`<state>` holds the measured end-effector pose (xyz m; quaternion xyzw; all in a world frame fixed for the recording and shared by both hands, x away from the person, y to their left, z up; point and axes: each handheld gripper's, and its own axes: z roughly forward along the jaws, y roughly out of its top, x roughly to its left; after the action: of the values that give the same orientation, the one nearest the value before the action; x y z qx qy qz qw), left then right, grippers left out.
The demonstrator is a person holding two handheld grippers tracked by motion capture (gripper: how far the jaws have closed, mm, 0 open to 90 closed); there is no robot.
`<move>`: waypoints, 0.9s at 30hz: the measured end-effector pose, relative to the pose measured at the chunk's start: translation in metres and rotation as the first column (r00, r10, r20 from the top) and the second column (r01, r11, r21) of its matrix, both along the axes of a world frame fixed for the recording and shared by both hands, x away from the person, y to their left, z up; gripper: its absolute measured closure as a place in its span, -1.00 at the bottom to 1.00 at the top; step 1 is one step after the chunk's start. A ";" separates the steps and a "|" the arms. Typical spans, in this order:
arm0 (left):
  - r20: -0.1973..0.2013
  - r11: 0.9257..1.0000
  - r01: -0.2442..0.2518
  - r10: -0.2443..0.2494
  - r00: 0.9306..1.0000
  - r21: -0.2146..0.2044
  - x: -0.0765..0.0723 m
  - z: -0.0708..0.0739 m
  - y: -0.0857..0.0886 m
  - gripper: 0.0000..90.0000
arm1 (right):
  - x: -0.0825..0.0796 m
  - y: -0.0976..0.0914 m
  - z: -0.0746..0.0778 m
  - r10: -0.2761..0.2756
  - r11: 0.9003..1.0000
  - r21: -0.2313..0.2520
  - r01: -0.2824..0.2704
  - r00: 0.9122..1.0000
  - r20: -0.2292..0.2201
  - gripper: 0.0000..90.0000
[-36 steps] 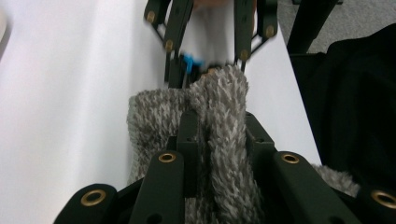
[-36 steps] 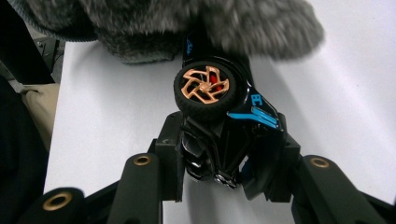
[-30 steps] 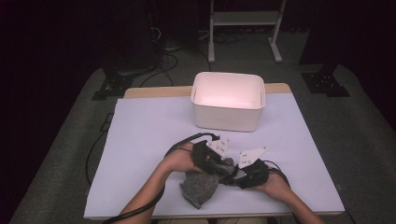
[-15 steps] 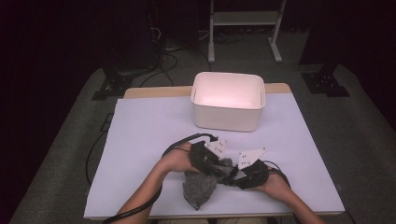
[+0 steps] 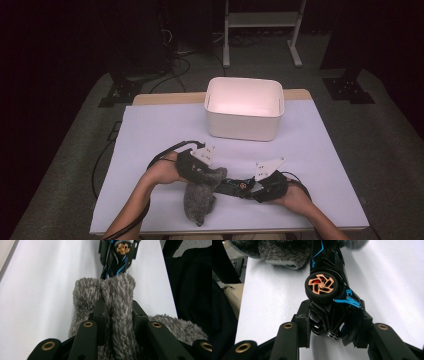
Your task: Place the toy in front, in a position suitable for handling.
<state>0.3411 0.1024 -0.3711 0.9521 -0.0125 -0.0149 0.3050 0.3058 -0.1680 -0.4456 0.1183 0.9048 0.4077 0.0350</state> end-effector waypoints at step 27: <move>-0.023 0.996 0.072 -0.073 0.997 -0.047 -0.002 -0.003 -0.030 0.59 | 0.001 -0.007 0.003 0.004 1.000 -0.025 -0.005 1.000 -0.012 0.28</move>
<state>0.3394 0.0723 -0.3743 0.9435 -0.0434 -0.0373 0.3265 0.3069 -0.1746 -0.4427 0.1182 0.9103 0.3955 0.0303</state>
